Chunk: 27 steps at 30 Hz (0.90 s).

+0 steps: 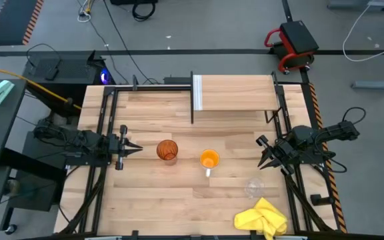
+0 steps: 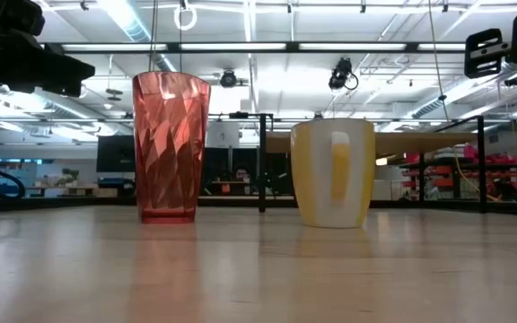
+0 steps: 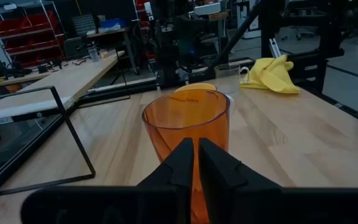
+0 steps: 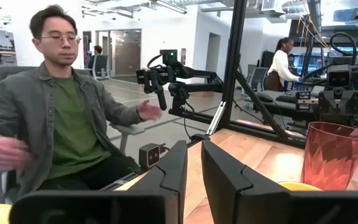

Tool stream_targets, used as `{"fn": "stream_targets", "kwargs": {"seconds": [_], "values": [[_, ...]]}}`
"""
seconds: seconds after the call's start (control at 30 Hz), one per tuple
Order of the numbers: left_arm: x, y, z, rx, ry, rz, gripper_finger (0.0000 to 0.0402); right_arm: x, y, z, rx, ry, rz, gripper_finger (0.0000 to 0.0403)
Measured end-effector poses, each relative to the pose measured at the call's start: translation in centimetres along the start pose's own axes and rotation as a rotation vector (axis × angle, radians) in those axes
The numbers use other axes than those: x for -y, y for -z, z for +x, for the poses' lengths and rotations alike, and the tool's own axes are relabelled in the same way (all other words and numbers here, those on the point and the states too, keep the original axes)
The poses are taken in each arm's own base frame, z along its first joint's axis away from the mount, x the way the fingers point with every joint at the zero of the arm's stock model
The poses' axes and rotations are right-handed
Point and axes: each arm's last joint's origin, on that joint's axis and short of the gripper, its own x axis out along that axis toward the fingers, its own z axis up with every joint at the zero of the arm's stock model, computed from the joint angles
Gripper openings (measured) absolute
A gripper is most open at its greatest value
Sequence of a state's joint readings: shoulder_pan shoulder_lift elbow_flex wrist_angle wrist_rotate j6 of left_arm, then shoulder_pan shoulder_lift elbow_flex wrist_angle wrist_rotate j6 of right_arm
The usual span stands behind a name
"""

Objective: Stack small to large cups/mugs on shelf
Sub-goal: Adjust the yellow cup on the table

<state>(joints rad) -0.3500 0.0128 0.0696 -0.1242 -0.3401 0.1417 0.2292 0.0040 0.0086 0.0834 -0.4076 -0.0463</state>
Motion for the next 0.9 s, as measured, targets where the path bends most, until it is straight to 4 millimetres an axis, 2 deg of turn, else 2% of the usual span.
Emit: {"fn": "stream_targets", "kwargs": {"seconds": [0.47,0.57,0.73,0.83,0.9], "values": [[0.0,-0.1,0.0,0.017,-0.002,-0.006,0.0035,0.0,0.0,0.0,0.0,0.0,-0.002,0.0056],[-0.1,-0.6,0.0,0.08,-0.009,-0.075,0.0031,0.0,-0.1,0.0,0.009,0.0,-0.035,0.0056],[-0.4,-2.1,-0.2,0.231,-0.002,-0.342,0.0031,0.0,-1.5,-0.1,0.151,0.009,-0.09,0.0056],[-0.5,-2.8,-0.4,0.294,0.002,-0.393,0.0035,0.0,-2.8,-0.4,0.276,0.016,-0.144,0.0056],[-0.6,-2.9,-0.5,0.314,-0.004,-0.367,0.0036,-0.1,-3.5,-0.6,0.348,0.02,-0.174,0.0056]]}}
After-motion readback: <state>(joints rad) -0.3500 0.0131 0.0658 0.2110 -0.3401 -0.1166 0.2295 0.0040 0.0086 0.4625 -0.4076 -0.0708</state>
